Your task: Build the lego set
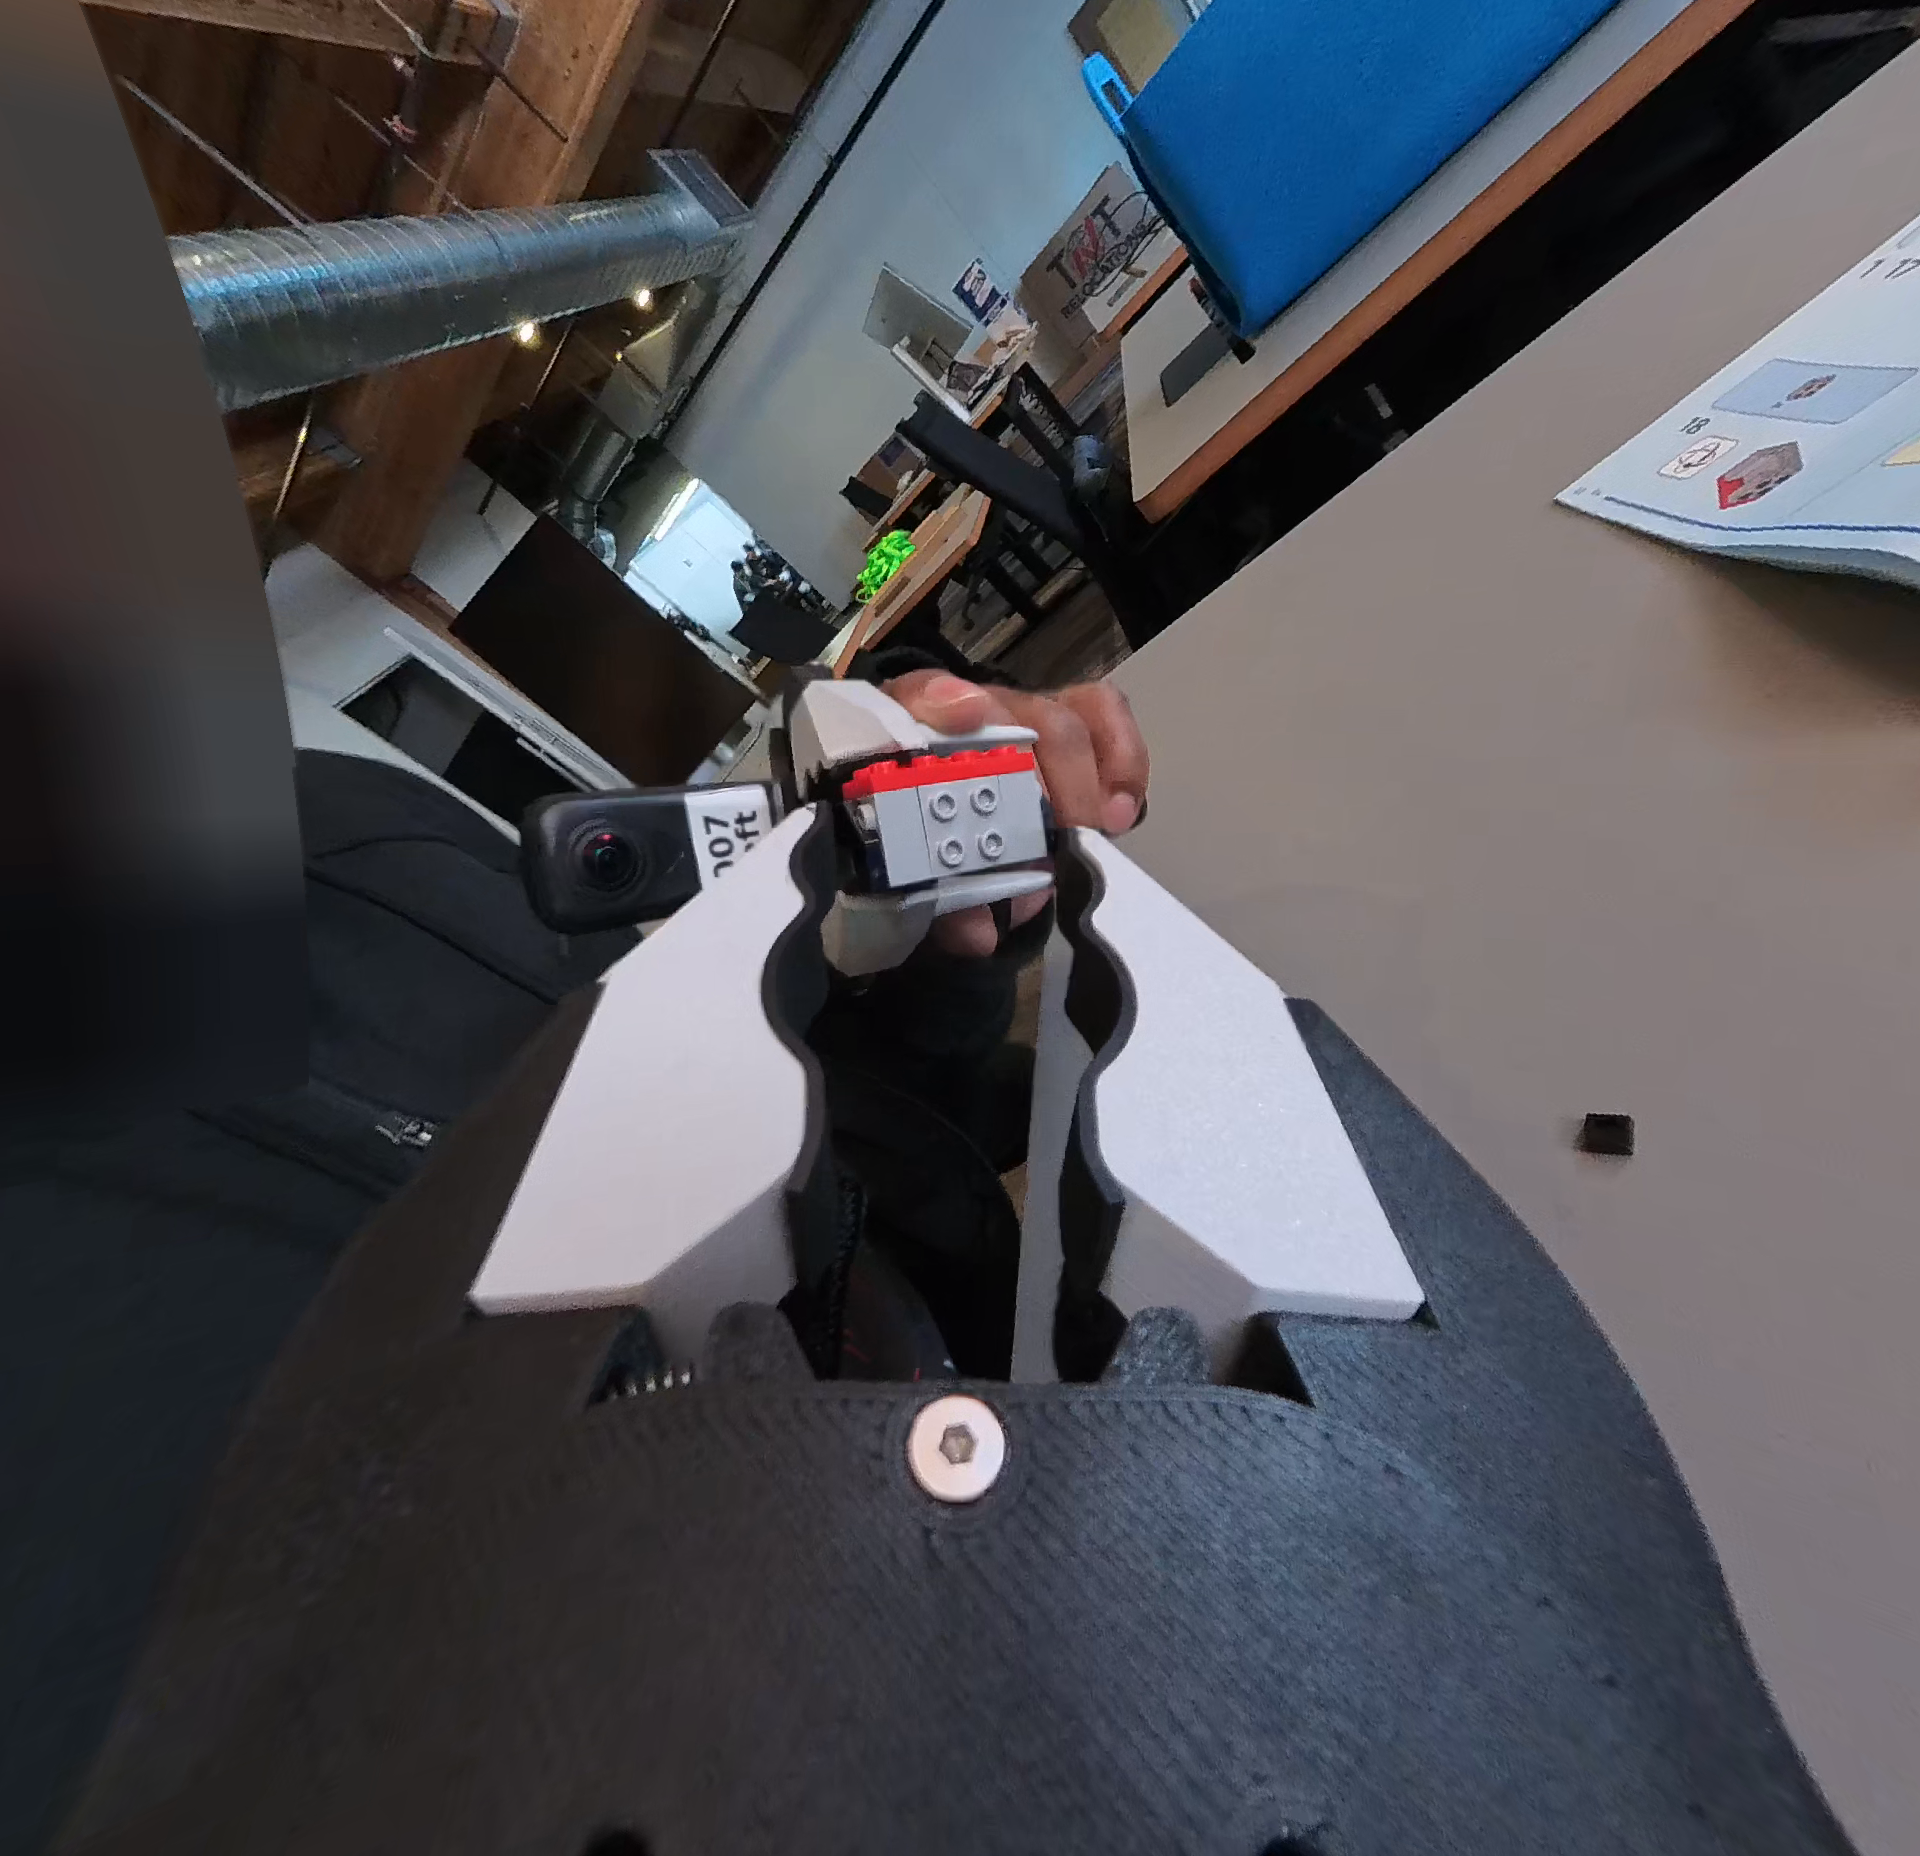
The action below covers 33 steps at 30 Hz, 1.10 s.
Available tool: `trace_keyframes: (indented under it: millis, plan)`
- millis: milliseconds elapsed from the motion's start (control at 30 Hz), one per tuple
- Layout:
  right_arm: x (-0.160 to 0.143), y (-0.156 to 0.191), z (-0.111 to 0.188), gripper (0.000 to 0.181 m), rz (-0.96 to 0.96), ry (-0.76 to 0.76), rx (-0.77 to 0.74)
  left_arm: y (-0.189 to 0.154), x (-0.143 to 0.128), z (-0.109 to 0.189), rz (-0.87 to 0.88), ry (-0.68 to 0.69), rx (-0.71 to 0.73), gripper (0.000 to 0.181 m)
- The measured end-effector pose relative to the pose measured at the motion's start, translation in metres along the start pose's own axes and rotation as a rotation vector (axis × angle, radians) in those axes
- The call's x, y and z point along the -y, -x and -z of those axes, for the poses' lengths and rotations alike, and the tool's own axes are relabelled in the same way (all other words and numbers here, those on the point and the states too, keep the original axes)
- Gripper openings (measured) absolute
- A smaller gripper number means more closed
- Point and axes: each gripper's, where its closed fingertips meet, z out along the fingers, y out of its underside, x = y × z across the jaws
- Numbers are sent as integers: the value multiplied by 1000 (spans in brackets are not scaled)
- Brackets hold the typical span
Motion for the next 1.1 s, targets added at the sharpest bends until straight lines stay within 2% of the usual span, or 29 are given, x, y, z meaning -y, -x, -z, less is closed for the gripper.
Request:
trace_keyframes:
  millis: [67, 100, 200, 333, 433, 633, 867, 967, 1100]
  plan:
    - [2, -7, 0, 43, -6, -11, -29, 3, -7, -4, 79, 13, 14, 22]
    - [1, -11, 0, 58, 1, -6, -45, 3, -11, -5, 121, 26, 11, 22]
    - [4, -22, 6, 69, 19, -59, -76, 6, -28, -6, 241, 81, -4, 23]
    - [7, -47, 16, 66, 140, -123, -181, 23, -62, -2, 524, 179, 39, 22]
    - [6, -62, 17, 60, 281, -118, -265, 39, -82, 5, 806, 184, 94, 22]
    - [19, -73, -9, 45, 513, -115, -380, 76, -98, 26, 1369, -61, 215, 22]
    - [33, -71, -51, 44, 845, -138, -600, 81, -105, 29, 1583, -167, 248, 22]
    - [34, -67, -60, 42, 1003, -137, -671, 82, -108, 30, 1775, -279, 236, 22]
    - [36, -68, -64, 36, 1059, -153, -699, 79, -117, 31, 2033, -402, 220, 22]
